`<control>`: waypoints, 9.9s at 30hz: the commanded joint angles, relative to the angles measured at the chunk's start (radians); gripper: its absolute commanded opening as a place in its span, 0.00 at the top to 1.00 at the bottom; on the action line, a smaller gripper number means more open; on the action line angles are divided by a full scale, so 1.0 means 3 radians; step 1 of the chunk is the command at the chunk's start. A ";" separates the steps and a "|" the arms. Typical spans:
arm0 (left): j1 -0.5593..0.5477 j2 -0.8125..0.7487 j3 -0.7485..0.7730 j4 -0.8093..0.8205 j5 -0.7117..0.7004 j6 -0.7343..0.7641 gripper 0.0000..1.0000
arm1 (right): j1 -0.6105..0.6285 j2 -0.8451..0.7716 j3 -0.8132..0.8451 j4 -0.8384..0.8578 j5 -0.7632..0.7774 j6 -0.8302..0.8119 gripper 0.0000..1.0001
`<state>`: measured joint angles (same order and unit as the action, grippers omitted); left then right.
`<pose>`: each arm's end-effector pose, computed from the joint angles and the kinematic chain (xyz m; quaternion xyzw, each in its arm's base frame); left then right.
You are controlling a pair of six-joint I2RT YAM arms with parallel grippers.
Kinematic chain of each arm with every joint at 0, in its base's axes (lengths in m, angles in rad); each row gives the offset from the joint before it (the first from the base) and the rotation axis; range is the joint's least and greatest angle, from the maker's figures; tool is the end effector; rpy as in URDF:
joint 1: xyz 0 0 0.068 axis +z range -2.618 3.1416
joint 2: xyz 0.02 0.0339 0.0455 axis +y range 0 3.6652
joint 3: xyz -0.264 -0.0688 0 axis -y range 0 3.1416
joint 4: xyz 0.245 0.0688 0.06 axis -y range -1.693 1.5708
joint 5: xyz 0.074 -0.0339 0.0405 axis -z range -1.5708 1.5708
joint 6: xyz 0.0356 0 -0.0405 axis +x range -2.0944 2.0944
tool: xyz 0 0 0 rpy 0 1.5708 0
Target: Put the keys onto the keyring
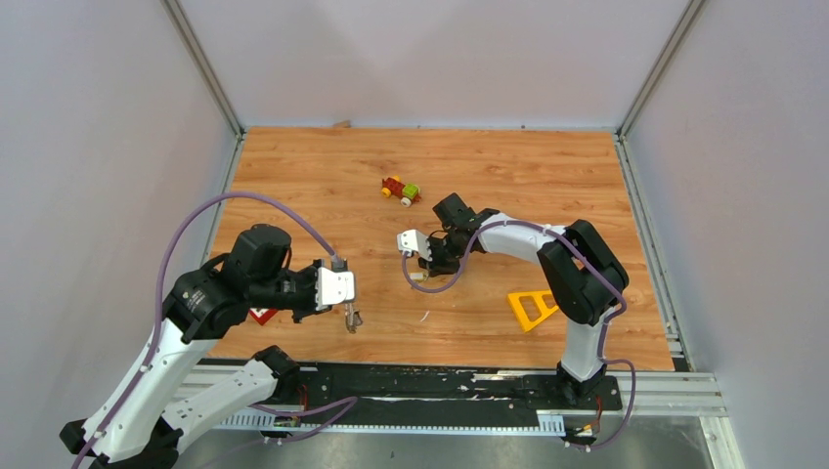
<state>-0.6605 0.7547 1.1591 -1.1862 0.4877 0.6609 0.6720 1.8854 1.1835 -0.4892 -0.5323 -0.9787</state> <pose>0.0720 -0.0771 0.3716 0.6230 0.6504 -0.2228 0.3730 0.2754 0.2422 0.1550 -0.7298 0.6062 0.2275 0.2194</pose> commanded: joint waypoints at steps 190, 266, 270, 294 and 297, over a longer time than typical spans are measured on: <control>-0.0288 0.1625 0.0397 0.2517 0.0716 -0.2370 1.00 | 0.1252 -0.3306 -0.0519 0.0199 0.1326 -0.0342 1.00; -0.0278 0.1558 0.0380 0.2561 0.1035 -0.2276 1.00 | 0.1247 -0.3237 -0.0500 0.0117 0.1551 -0.0391 1.00; -0.0278 0.1553 0.0372 0.2574 0.1033 -0.2290 1.00 | 0.1252 -0.3226 -0.0506 0.0122 0.1538 -0.0393 1.00; -0.0201 0.1497 0.0305 0.2697 0.0999 -0.2415 1.00 | 0.1260 -0.3221 -0.0558 0.0091 0.1492 -0.0421 1.00; -0.0204 0.1487 0.0304 0.2702 0.1029 -0.2420 1.00 | 0.1258 -0.3217 -0.0562 0.0092 0.1494 -0.0423 1.00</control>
<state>-0.7258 1.2308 1.2480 -0.4438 0.7742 -0.0475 1.0485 0.9169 1.0260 -0.4961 -0.0753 -1.1091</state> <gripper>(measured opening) 0.008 0.009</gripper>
